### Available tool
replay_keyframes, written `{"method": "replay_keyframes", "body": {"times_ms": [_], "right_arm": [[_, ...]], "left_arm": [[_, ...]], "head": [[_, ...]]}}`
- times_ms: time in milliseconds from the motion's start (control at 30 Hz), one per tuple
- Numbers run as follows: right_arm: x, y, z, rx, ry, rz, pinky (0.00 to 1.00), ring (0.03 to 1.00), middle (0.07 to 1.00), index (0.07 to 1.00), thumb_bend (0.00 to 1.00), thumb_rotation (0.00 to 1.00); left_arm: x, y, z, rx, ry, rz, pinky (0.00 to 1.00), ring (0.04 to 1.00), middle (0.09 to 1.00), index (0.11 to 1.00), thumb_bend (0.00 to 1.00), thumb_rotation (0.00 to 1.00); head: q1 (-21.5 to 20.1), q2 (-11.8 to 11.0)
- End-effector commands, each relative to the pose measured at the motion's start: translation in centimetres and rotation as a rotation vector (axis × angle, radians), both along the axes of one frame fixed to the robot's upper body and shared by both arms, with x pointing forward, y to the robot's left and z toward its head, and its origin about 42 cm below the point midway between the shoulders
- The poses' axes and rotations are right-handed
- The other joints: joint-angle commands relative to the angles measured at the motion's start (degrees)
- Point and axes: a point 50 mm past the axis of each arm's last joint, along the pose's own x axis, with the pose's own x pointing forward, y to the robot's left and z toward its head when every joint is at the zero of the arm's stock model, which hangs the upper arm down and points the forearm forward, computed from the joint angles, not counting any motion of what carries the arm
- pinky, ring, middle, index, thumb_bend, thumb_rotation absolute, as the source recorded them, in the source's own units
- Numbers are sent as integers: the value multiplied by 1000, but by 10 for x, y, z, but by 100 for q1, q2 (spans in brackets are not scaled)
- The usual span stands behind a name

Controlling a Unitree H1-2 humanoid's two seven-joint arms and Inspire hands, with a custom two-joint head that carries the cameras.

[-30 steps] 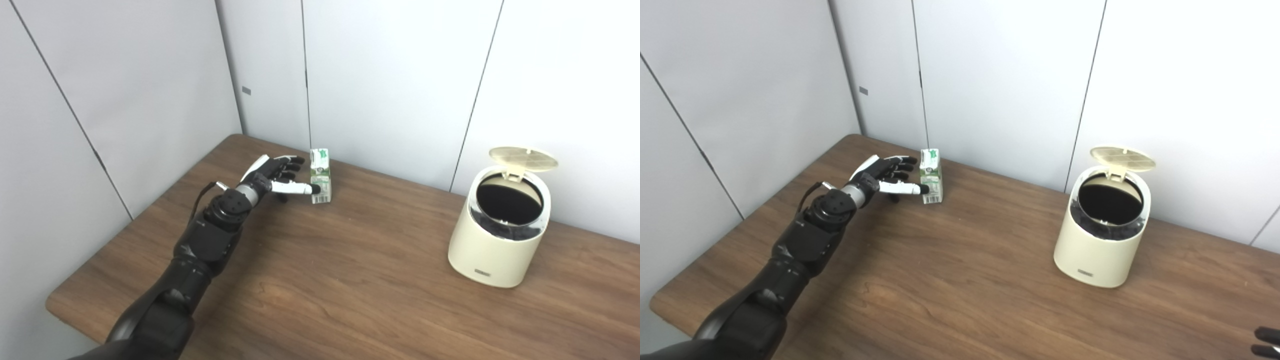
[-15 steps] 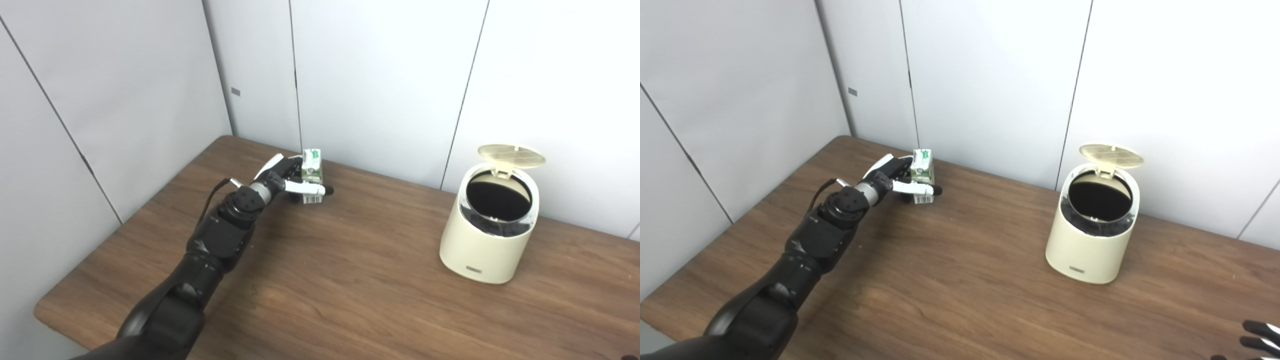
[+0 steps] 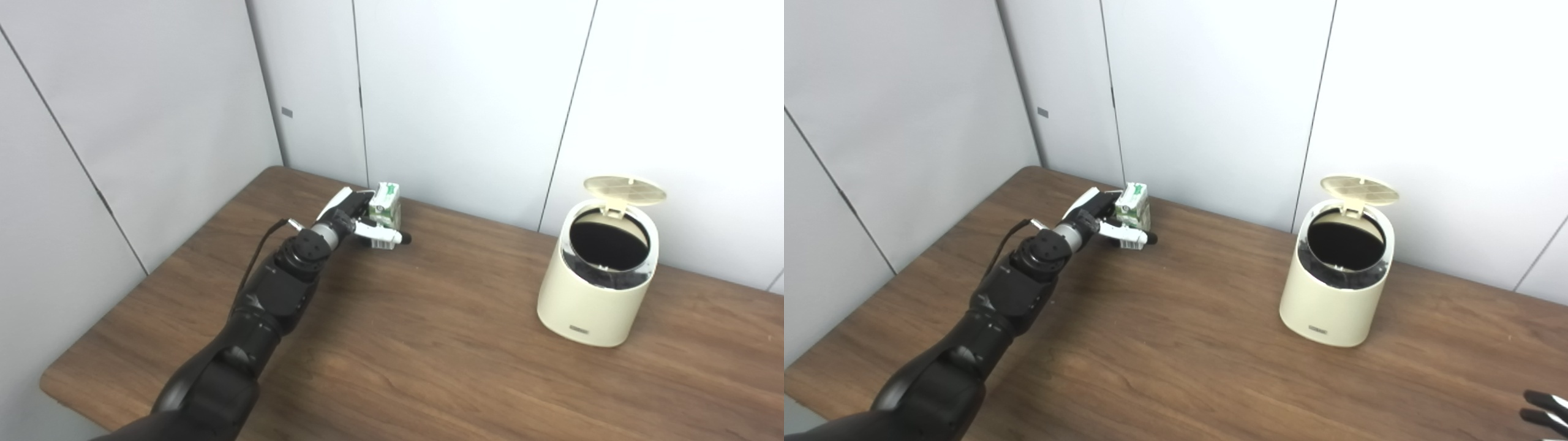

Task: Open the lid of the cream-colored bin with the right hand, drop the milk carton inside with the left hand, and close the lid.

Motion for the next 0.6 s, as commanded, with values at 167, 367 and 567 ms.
{"method": "replay_keyframes", "body": {"times_ms": [167, 367, 567], "right_arm": [[-3, 0, -2, 2, -13, -3, 427, 662, 715, 671, 791, 875], [-2, 1, -2, -2, -14, -3, 442, 674, 723, 680, 768, 881], [-2, 4, -3, 3, -15, 0, 451, 682, 727, 678, 751, 872]], "left_arm": [[7, -3, 20, 31, -131, 64, 556, 600, 629, 627, 742, 4], [7, 0, 19, 53, -197, 122, 452, 523, 540, 462, 519, 0], [8, 4, 19, 40, -225, 138, 448, 499, 546, 453, 515, 0]], "head": [[-8, 15], [-47, 20], [-61, 3]]}}
